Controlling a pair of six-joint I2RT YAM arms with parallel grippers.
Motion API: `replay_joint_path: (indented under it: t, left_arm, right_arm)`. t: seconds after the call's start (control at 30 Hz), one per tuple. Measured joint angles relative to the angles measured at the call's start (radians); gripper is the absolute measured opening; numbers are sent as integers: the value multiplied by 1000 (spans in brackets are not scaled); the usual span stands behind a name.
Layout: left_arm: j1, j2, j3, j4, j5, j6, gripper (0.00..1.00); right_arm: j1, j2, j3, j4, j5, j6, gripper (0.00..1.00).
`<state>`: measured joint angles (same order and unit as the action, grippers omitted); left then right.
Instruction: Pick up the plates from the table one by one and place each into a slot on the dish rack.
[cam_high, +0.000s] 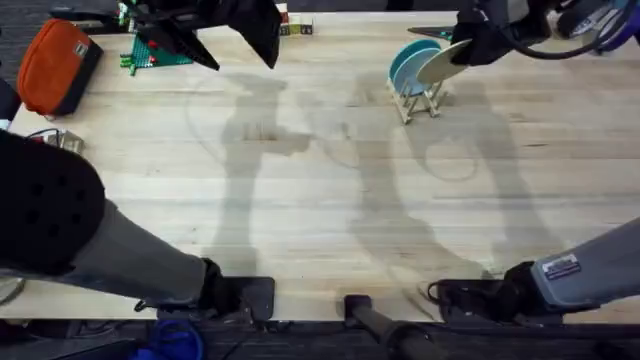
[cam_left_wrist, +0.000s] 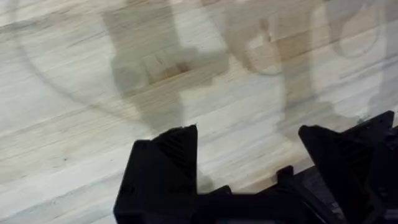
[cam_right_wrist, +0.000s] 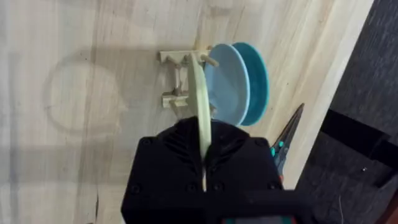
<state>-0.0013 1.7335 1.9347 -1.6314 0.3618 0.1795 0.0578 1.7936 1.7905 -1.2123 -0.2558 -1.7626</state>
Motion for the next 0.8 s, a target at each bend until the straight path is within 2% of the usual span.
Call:
replay_joint_path:
  t: [0.8]
  left_arm:
    - [0, 0, 0, 0, 0, 0, 994]
  right_arm:
    - [8, 71, 2, -3, -3, 1, 31]
